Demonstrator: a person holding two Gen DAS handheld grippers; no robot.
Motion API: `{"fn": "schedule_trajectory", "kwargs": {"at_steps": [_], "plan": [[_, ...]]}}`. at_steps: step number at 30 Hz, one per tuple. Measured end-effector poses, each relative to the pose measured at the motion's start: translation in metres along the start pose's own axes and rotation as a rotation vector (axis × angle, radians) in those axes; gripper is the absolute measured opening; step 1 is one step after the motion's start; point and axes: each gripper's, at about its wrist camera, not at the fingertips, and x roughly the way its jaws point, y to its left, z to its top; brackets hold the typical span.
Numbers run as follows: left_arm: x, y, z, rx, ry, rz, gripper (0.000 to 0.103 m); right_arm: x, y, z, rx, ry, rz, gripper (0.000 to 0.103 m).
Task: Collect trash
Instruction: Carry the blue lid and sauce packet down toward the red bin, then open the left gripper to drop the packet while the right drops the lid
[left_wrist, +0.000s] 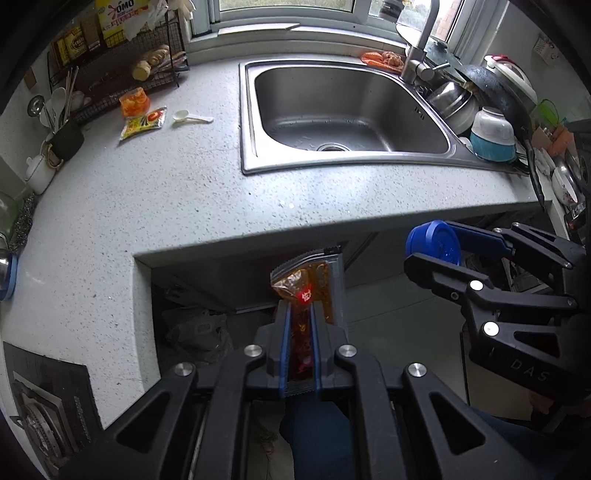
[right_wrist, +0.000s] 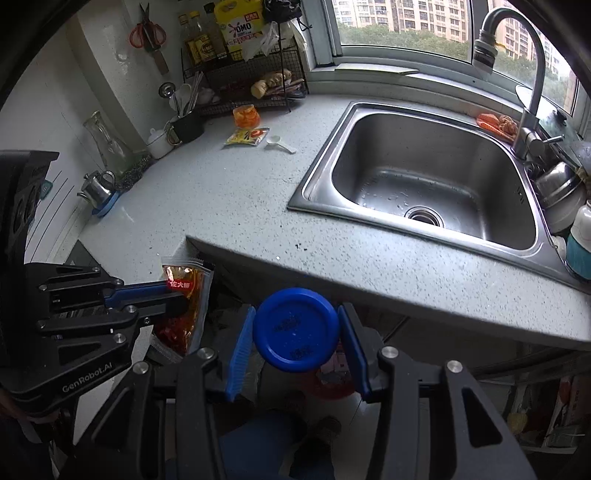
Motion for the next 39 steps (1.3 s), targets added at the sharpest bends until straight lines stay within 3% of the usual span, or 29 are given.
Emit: {"fn": "schedule_trajectory", "kwargs": {"at_steps": [6, 16, 23, 30, 33, 35, 39], "plan": [[0.048, -0.006, -0.015, -0.001, 0.086, -0.043, 0.009, 0.02, -0.011, -0.022, 0.048, 0.045, -0.019, 0.043], [0.179, 0.0, -0.038, -0.008, 0.234, -0.088, 0.009, 0.09, -0.053, -0.068, 0.108, 0.109, -0.08, 0.043], [0.233, 0.003, -0.047, -0.026, 0.25, -0.079, 0.009, 0.137, -0.079, -0.079, 0.124, 0.145, -0.089, 0.043], [0.259, -0.004, -0.052, -0.036, 0.267, -0.105, 0.009, 0.152, -0.087, -0.086, 0.136, 0.138, -0.104, 0.043], [0.261, -0.005, -0.049, -0.037, 0.249, -0.101, 0.02, 0.155, -0.086, -0.092, 0.13, 0.146, -0.119, 0.043], [0.259, -0.004, -0.048, -0.035, 0.227, -0.106, 0.039, 0.154, -0.086, -0.098, 0.133, 0.148, -0.125, 0.043], [0.253, -0.005, -0.042, -0.043, 0.221, -0.111, 0.051, 0.151, -0.081, -0.099, 0.139, 0.157, -0.133, 0.043]]}}
